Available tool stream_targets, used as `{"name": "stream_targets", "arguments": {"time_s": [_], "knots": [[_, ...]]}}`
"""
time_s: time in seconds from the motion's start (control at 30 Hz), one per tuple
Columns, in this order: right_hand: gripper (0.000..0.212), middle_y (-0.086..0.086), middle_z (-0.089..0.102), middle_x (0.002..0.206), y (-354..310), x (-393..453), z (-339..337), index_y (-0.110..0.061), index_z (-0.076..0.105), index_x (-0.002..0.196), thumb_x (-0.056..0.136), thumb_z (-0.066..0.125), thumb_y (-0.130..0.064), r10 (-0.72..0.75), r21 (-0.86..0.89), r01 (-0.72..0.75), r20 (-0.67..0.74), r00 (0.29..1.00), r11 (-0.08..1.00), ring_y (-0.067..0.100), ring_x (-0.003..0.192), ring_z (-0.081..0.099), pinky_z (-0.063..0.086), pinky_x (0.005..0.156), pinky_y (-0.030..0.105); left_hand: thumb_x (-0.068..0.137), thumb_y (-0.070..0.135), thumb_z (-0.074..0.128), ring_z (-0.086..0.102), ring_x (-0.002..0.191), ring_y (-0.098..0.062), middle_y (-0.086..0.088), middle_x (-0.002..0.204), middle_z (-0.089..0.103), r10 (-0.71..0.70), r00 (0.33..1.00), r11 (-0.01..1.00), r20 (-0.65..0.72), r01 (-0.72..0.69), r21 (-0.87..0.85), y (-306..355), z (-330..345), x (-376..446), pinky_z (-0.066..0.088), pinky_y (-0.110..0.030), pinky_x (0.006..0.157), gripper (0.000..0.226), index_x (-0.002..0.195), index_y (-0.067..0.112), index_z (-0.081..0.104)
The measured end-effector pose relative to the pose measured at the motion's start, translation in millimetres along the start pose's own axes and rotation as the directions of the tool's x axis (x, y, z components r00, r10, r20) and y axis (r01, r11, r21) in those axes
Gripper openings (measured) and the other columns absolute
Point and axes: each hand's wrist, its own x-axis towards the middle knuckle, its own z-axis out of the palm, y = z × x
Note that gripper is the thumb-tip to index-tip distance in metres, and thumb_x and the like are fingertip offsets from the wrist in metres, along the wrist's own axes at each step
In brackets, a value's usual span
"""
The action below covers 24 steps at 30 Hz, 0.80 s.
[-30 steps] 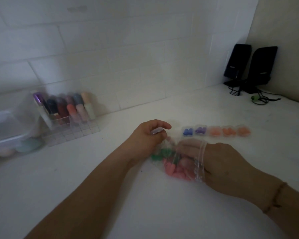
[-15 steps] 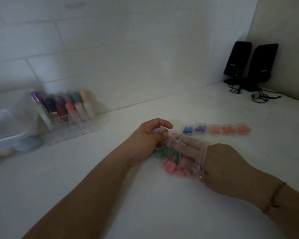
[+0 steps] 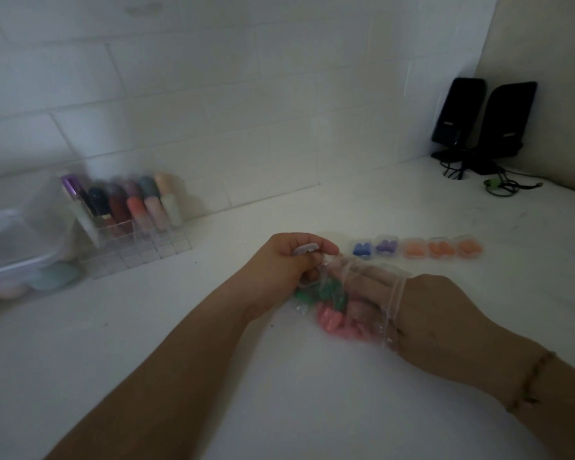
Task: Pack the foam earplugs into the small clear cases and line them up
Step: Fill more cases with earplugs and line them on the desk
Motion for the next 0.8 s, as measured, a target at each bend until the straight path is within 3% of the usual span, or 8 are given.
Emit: {"name": "stream_targets", "arguments": {"time_s": [0.17, 0.23, 0.3, 0.4, 0.53, 0.63, 0.7, 0.8], "knots": [[0.049, -0.008, 0.074, 0.102, 1.4, -5.5, -16.5, -0.023, 0.065, 0.125, 0.078, 0.057, -0.035, 0.063, 0.103, -0.049, -0.138, 0.988, 0.993, 0.008, 0.070, 0.064, 0.035, 0.066, 0.009, 0.094, -0.008, 0.046, 0.050, 0.055, -0.006, 0.000, 0.063, 0.059, -0.020, 1.000, 0.999, -0.002, 0.020, -0.048, 0.2, -2.0, 0.5, 0.041, -0.017, 0.056, 0.033, 0.089, 0.012, 0.071], [0.051, -0.005, 0.074, 0.105, 2.7, -7.1, -14.0, -0.017, 0.067, 0.122, 0.074, 0.058, -0.030, 0.060, 0.112, -0.039, -0.191, 0.980, 0.993, 0.010, 0.084, 0.059, 0.030, 0.078, 0.002, 0.094, -0.007, 0.047, 0.050, 0.057, -0.008, 0.000, 0.063, 0.060, -0.027, 1.000, 0.998, 0.008, 0.027, -0.062, -0.1, -3.5, 0.7, 0.041, -0.018, 0.057, 0.032, 0.089, 0.011, 0.072], [0.052, -0.002, 0.074, 0.103, 8.4, -7.4, -5.5, -0.012, 0.071, 0.116, 0.078, 0.044, -0.035, 0.106, 0.104, -0.092, -0.140, 0.984, 0.990, 0.008, 0.075, 0.065, 0.035, 0.079, 0.004, 0.093, -0.007, 0.047, 0.052, 0.059, -0.009, 0.001, 0.064, 0.062, -0.028, 0.999, 0.998, 0.029, 0.029, -0.057, 0.0, -4.5, 0.8, 0.041, -0.019, 0.059, 0.031, 0.091, 0.011, 0.072], [0.055, 0.006, 0.074, 0.081, 14.5, -8.5, 1.8, -0.011, 0.076, 0.097, 0.079, 0.033, -0.041, 0.182, 0.085, -0.179, -0.034, 0.983, 0.980, 0.026, 0.064, 0.070, 0.053, 0.060, 0.028, 0.093, -0.007, 0.047, 0.053, 0.060, -0.009, 0.002, 0.065, 0.063, -0.027, 0.998, 0.999, 0.063, 0.030, -0.037, -0.3, -4.7, 0.0, 0.043, -0.017, 0.059, 0.031, 0.091, 0.011, 0.072], [0.035, -0.002, 0.070, 0.100, -2.4, -2.7, -26.4, -0.036, 0.060, 0.119, 0.086, 0.051, -0.037, 0.137, 0.045, -0.142, 0.095, 0.986, 0.989, 0.016, 0.084, 0.068, 0.049, 0.059, 0.022, 0.093, -0.008, 0.046, 0.052, 0.061, -0.009, -0.002, 0.068, 0.060, -0.015, 0.994, 0.999, 0.111, 0.020, -0.040, -1.6, -3.4, -0.6, 0.043, -0.018, 0.060, 0.031, 0.092, 0.009, 0.072], [0.007, 0.006, 0.054, 0.075, -11.7, 0.4, -39.4, -0.030, 0.055, 0.100, 0.093, 0.053, -0.031, 0.180, 0.085, -0.198, 0.177, 0.968, 0.977, 0.016, 0.098, 0.065, 0.035, 0.055, 0.015, 0.093, -0.009, 0.046, 0.052, 0.061, -0.009, 0.002, 0.067, 0.060, -0.013, 0.993, 0.999, 0.113, 0.017, -0.042, -1.4, -4.1, -0.1, 0.043, -0.017, 0.061, 0.031, 0.093, 0.009, 0.071], [0.018, 0.005, 0.059, 0.070, -8.3, -2.4, -33.9, -0.024, 0.064, 0.103, 0.093, 0.050, -0.028, 0.106, 0.074, -0.107, 0.021, 0.994, 0.992, 0.009, 0.094, 0.060, 0.035, 0.061, 0.007, 0.093, -0.009, 0.046, 0.051, 0.063, -0.010, 0.004, 0.067, 0.060, -0.013, 0.994, 0.997, 0.113, 0.021, -0.068, -1.5, -4.5, 0.2, 0.043, -0.015, 0.060, 0.030, 0.093, 0.008, 0.071], [0.042, -0.002, 0.074, 0.092, 5.7, -6.9, -15.7, -0.017, 0.073, 0.109, 0.083, 0.045, -0.035, 0.117, 0.193, -0.092, -0.125, 0.985, 0.977, 0.009, 0.085, 0.059, 0.041, 0.082, 0.005, 0.093, -0.010, 0.045, 0.050, 0.065, -0.012, 0.002, 0.068, 0.058, -0.022, 0.994, 0.993, 0.103, 0.033, -0.110, -2.9, -4.4, 1.7, 0.042, -0.014, 0.060, 0.029, 0.094, 0.005, 0.069]]}}
